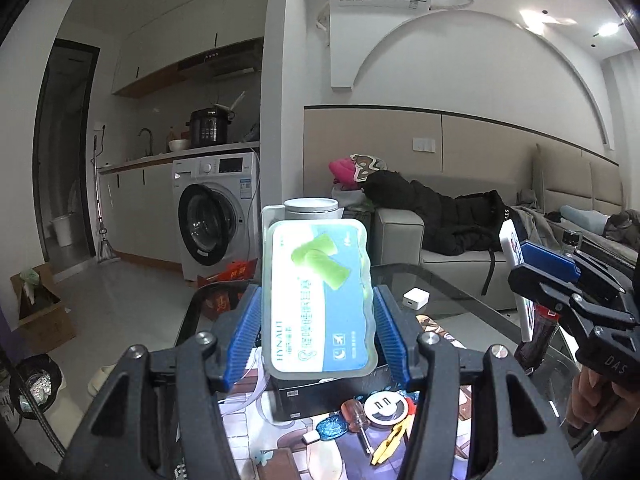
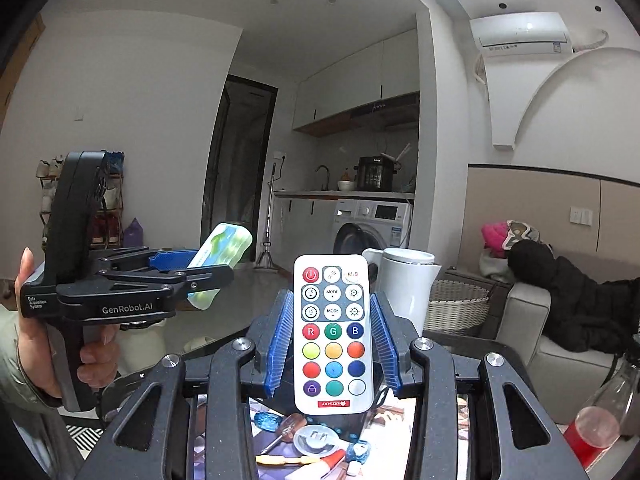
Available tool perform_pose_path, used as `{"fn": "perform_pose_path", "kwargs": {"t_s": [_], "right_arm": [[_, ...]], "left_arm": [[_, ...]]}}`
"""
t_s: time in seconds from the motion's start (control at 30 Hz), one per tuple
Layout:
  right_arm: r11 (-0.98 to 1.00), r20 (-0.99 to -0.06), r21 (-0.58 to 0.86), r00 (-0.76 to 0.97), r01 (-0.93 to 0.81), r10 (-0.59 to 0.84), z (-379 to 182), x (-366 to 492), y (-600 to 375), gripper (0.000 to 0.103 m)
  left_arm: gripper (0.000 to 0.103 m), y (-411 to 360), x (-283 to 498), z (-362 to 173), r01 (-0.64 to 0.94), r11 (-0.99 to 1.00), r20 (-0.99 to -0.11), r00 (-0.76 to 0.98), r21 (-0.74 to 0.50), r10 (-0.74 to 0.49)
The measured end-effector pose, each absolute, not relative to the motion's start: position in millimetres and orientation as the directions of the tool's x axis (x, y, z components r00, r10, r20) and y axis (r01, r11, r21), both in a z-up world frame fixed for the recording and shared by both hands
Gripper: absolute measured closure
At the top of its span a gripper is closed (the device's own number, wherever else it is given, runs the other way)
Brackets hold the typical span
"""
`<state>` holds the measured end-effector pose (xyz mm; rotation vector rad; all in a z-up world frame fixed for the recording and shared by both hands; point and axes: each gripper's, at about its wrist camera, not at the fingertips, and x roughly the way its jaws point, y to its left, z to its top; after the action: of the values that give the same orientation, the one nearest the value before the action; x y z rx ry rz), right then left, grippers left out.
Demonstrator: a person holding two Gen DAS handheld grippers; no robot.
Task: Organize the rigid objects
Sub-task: 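Close the right tool on the remote while the left tool grasps the earplug case, lift both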
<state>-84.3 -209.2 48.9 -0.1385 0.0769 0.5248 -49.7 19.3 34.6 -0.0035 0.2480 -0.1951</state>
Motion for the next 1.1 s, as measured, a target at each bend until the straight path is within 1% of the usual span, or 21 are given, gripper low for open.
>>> {"fn": "perform_pose_path", "kwargs": {"t_s": [0.07,0.2,0.27,0.4,0.6,0.9,1.1], "right_arm": [[0.852,-0.11,-0.097,0.856,-0.514,0.504,49.7,-80.7,-208.3,0.064],[0.853,-0.104,-0.079,0.856,-0.515,0.507,51.9,-76.2,-211.9,0.064],[0.85,-0.103,-0.07,0.851,-0.523,0.515,51.2,-75.8,-213.2,0.064],[0.853,-0.093,-0.067,0.854,-0.518,0.512,48.4,-73.5,-215.8,0.064],[0.855,-0.101,-0.047,0.854,-0.516,0.51,44.1,-63.3,-213.0,0.064],[0.857,-0.122,-0.009,0.851,-0.515,0.51,45.8,-16.0,-189.9,0.064],[0.87,-0.128,0.056,0.861,-0.489,0.492,43.9,25.9,-184.4,0.064]], "left_arm": [[0.048,25.7,-45.0,32.6,0.191,0.98,-0.258,0.946,-0.051,-0.198],[0.048,30.7,-38.3,30.7,0.178,0.982,-0.262,0.947,-0.06,-0.188],[0.048,30.8,-39.9,30.1,0.159,0.986,-0.254,0.953,-0.047,-0.165],[0.048,30.7,-40.3,29.9,0.15,0.987,-0.249,0.956,-0.05,-0.158],[0.048,20.6,-36.2,28.3,0.143,0.99,-0.238,0.961,-0.01,-0.142],[0.048,25.9,7.6,20.4,0.112,0.993,-0.272,0.955,-0.045,-0.12],[0.048,29.4,37.2,8.2,0.085,0.994,-0.278,0.955,-0.069,-0.101]]}}
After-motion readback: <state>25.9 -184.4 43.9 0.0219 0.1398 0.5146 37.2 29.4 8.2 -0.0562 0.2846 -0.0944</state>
